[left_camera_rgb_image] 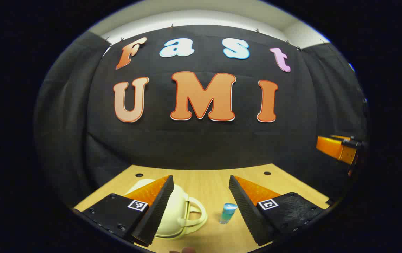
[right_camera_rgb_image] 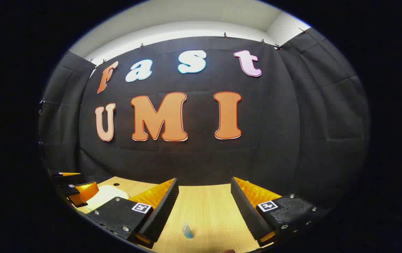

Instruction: First open the suitcase, pack the skin care products into it, and then close the suitcase.

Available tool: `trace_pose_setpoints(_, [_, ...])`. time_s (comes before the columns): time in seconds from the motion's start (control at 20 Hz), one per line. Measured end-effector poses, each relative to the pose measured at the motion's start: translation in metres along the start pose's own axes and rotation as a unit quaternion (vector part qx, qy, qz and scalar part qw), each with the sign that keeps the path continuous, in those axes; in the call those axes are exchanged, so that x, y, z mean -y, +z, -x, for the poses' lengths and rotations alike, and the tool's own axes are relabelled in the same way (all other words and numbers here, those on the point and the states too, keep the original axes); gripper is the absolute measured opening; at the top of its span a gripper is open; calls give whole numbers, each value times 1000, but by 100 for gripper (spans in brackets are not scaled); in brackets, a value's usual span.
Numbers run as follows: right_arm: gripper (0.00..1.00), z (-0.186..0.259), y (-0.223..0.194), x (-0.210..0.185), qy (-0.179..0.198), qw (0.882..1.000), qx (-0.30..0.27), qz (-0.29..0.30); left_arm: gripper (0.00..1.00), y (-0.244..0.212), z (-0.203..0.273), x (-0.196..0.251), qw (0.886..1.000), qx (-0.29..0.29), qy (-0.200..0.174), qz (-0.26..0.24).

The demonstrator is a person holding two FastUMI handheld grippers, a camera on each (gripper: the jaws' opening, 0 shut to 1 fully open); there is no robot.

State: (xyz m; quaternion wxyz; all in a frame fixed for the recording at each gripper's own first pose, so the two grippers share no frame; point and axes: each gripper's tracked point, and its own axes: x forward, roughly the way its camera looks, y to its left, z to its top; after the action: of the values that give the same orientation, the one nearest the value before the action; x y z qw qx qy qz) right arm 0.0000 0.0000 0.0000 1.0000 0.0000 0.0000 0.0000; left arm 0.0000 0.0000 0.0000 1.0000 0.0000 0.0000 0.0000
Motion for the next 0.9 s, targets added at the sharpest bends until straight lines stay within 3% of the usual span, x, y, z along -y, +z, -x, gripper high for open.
trace_pose_setpoints(0.1, [100, 0, -8, 2, -2, 1000, -14, -2, 98, 24, -3, -5, 1000, 13, -4, 20])
trace_pose_setpoints(0.15, [94, -2, -12, 5, -5, 1000, -21, -3, 98, 36, -5, -12, 999, 21, 0, 25])
trace_pose_setpoints(0.4, [94, 6, -21, 4, 7, 999, -31, 11, 96, 103, -25, -45, 997, 67, 35, 8])
trace_pose_setpoints(0.6, [94, 18, -27, 6, 3, 999, -36, 22, 95, 141, -31, -59, 995, 87, 32, 36])
trace_pose_setpoints(0.9, [94, 23, -26, 3, 22, 999, -30, 38, 97, 70, -9, -76, 998, 35, 54, 26])
